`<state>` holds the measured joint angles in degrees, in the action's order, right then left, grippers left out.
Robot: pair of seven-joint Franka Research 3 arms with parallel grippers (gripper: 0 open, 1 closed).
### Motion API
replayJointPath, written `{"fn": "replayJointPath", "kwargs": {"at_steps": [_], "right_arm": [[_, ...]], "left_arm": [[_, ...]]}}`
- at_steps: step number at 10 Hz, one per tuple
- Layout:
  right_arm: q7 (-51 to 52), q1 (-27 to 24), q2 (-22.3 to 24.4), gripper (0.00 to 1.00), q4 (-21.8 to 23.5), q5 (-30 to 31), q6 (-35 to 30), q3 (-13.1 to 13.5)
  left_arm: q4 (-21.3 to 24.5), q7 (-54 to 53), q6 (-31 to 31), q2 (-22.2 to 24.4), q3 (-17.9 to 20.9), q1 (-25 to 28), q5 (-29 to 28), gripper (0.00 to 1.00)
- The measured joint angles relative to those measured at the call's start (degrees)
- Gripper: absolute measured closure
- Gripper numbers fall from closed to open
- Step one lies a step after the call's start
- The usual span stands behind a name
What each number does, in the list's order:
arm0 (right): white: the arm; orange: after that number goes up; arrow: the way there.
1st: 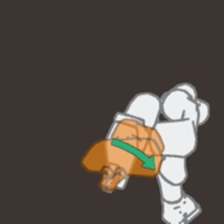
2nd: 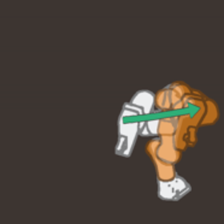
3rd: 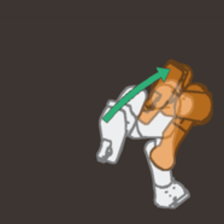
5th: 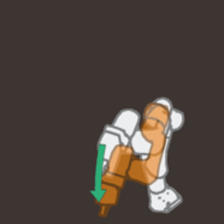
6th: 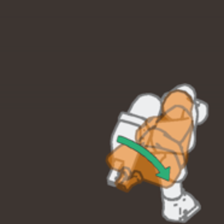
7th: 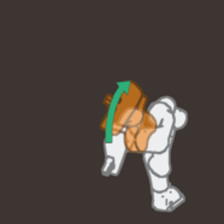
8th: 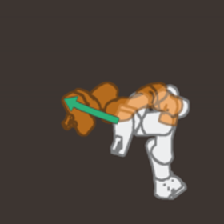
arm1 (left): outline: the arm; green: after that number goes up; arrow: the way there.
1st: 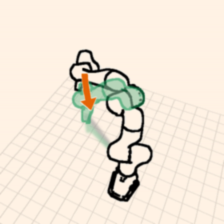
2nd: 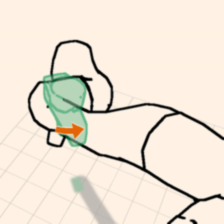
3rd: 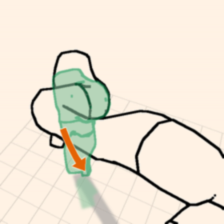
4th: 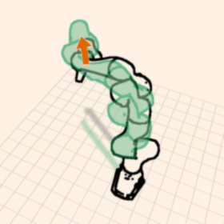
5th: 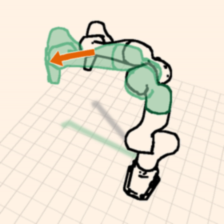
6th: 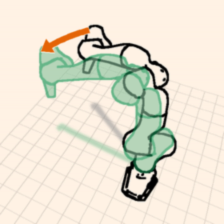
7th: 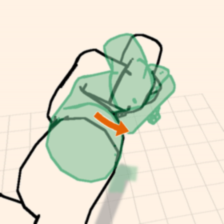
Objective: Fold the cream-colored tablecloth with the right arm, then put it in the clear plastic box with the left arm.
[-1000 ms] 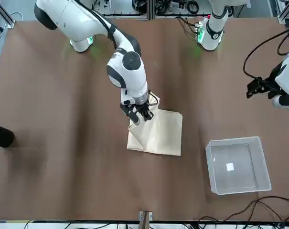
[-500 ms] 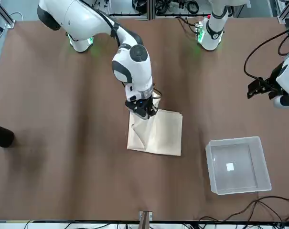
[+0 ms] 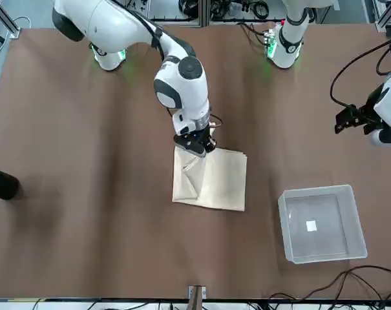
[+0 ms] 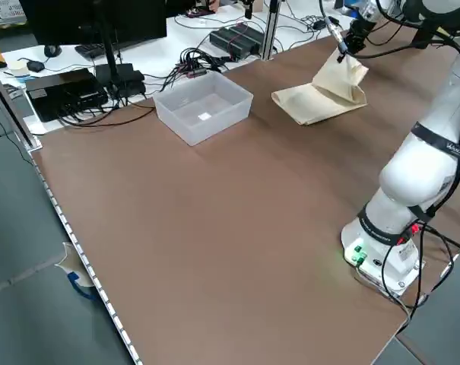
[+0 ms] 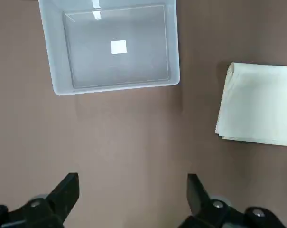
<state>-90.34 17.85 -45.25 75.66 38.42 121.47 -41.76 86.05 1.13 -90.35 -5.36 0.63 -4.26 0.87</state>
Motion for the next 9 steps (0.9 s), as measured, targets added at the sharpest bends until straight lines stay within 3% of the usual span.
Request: {"fn": "replayJointPath", "kwargs": {"at_steps": [9], "right_arm": [[-0.02, 0.52, -3.76, 0.96, -5.77, 1.27, 0.30, 0.07]], "left_arm": [[0.00, -0.02, -0.03, -0.20, -0.01, 0.01, 0.00, 0.00]]}}
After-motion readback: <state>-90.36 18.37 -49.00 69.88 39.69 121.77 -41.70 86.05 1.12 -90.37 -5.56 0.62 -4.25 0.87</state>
